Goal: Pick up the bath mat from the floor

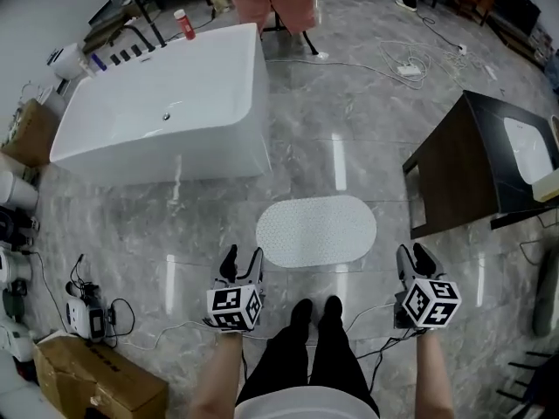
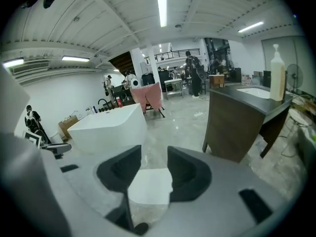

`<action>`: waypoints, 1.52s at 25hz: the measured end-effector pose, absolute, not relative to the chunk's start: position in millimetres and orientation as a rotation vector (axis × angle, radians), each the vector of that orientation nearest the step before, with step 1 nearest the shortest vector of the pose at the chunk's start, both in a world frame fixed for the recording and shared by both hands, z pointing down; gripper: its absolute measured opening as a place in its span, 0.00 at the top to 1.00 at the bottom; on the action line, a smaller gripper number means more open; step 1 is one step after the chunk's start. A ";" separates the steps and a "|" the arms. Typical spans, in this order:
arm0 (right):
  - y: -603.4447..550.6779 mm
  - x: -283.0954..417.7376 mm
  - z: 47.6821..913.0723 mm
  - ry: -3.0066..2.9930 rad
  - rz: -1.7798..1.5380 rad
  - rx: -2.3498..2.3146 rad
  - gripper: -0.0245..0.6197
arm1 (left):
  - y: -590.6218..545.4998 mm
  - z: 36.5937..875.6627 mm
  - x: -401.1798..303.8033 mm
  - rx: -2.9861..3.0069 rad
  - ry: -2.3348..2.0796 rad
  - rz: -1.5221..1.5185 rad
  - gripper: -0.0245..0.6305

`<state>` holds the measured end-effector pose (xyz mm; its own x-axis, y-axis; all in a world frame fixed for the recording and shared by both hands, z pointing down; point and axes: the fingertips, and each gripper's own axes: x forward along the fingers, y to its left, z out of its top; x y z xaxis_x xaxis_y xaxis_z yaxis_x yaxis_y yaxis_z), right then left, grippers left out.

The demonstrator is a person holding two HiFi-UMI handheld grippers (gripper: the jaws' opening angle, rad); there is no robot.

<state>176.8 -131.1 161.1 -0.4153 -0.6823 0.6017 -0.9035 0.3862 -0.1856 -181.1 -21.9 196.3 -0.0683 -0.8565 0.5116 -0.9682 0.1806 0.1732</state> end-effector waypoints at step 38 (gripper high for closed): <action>-217.9 207.1 750.8 -2.094 0.827 1.246 0.72 | -31.6 776.9 -226.9 1.381 -2.043 0.449 0.59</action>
<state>207.1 -217.9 750.8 -0.4107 -0.5527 0.7252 -0.8991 0.3776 -0.2214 -226.9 -31.6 776.9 -0.2571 -0.7043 0.6618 -0.9167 0.3945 0.0637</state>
